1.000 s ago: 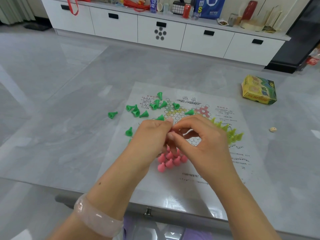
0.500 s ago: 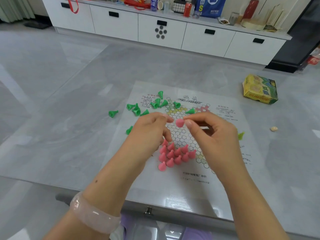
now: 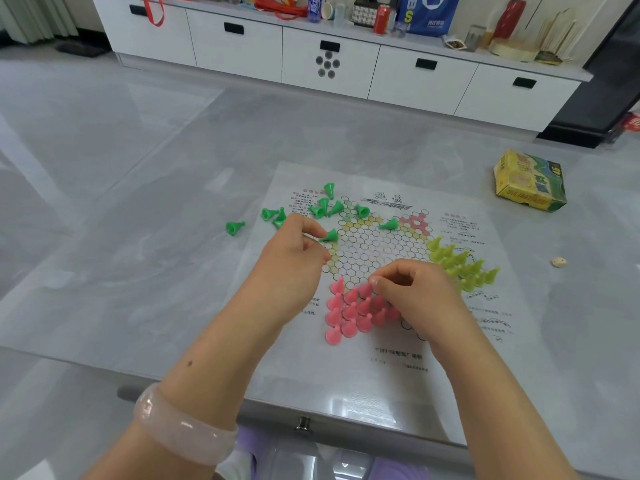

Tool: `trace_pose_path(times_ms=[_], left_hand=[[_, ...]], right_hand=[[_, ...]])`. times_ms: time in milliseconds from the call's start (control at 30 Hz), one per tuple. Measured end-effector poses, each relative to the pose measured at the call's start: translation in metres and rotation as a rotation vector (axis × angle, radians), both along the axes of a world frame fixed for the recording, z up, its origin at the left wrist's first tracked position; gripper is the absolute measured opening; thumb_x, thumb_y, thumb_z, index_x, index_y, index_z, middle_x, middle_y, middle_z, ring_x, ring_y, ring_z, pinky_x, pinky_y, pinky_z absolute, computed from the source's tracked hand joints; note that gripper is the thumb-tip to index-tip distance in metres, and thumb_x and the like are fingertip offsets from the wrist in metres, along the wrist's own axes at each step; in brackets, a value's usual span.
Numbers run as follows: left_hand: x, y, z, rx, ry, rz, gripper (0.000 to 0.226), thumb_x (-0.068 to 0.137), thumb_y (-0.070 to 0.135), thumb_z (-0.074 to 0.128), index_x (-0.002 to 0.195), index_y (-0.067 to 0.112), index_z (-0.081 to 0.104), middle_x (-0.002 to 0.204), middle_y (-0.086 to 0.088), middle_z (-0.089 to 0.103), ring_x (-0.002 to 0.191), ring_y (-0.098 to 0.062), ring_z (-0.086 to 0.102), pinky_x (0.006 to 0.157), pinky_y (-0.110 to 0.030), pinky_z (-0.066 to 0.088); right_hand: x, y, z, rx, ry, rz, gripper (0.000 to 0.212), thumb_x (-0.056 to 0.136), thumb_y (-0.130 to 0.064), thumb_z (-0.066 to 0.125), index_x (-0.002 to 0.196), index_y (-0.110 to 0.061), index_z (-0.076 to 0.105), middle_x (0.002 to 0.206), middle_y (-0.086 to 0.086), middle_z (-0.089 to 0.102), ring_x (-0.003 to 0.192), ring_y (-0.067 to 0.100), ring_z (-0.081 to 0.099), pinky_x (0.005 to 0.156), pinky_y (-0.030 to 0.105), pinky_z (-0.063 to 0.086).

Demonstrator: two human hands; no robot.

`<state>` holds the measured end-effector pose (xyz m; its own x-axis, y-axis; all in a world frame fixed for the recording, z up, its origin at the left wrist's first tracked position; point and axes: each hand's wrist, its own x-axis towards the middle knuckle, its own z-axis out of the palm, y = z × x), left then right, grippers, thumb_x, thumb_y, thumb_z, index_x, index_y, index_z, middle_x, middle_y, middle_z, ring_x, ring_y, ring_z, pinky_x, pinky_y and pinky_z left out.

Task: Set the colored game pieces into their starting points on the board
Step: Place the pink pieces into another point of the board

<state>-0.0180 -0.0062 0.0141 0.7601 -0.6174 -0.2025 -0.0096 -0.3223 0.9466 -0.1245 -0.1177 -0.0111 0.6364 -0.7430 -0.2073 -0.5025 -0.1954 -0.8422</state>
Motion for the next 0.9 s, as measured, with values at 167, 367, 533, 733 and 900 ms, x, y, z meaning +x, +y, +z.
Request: trace_pose_path(times_ms=[167,367,533,733,900], left_hand=[[0.0018,0.0032,-0.0014,0.017,-0.091,-0.016,0.024,0.091,0.007,0.036,0.086,0.029,0.046,0.102,-0.002,0.059,0.057,-0.009,0.041,0.034,-0.008,0.029],[0.0048,0.0034,-0.0045,-0.002,-0.125,-0.013,0.016,0.091,0.009,0.043,0.098,0.022,0.049,0.098,-0.002,0.061,0.062,-0.007,0.043,0.035,-0.006,0.031],[0.0051,0.003,-0.0049,-0.011,-0.112,-0.016,0.012,0.09,0.012,0.047,0.095,0.023,0.049,0.104,-0.007,0.06,0.064,-0.008,0.045,0.035,-0.005,0.031],[0.0046,0.0033,-0.0048,0.003,-0.125,-0.031,0.014,0.091,0.013,0.043,0.098,0.024,0.049,0.105,-0.006,0.06,0.062,-0.01,0.045,0.034,-0.007,0.031],[0.004,0.0031,-0.0042,0.011,-0.141,-0.042,0.014,0.091,0.013,0.043,0.1,0.023,0.049,0.104,-0.006,0.06,0.061,-0.011,0.045,0.034,-0.007,0.03]], right_hand=[[0.0013,-0.0003,-0.0008,0.002,0.016,0.009,0.017,0.081,-0.006,0.061,0.068,-0.015,0.068,0.056,-0.003,0.067,0.045,0.013,0.059,0.038,0.012,0.036],[0.0005,0.0007,-0.0002,-0.014,0.018,0.016,0.017,0.08,-0.007,0.061,0.067,-0.016,0.068,0.053,-0.005,0.066,0.042,0.009,0.058,0.037,0.01,0.035],[0.0002,0.0006,0.0003,-0.028,0.013,0.017,0.017,0.08,-0.009,0.061,0.067,-0.018,0.068,0.05,-0.008,0.065,0.039,0.004,0.057,0.036,0.009,0.034],[0.0005,0.0001,-0.0023,-0.042,0.02,0.035,0.017,0.08,-0.007,0.061,0.067,-0.015,0.068,0.05,-0.008,0.065,0.041,0.006,0.057,0.039,0.01,0.037],[0.0012,0.0,-0.0048,-0.064,0.02,0.042,0.018,0.079,-0.006,0.061,0.066,-0.016,0.068,0.056,-0.004,0.068,0.045,0.01,0.06,0.054,0.027,0.049]])
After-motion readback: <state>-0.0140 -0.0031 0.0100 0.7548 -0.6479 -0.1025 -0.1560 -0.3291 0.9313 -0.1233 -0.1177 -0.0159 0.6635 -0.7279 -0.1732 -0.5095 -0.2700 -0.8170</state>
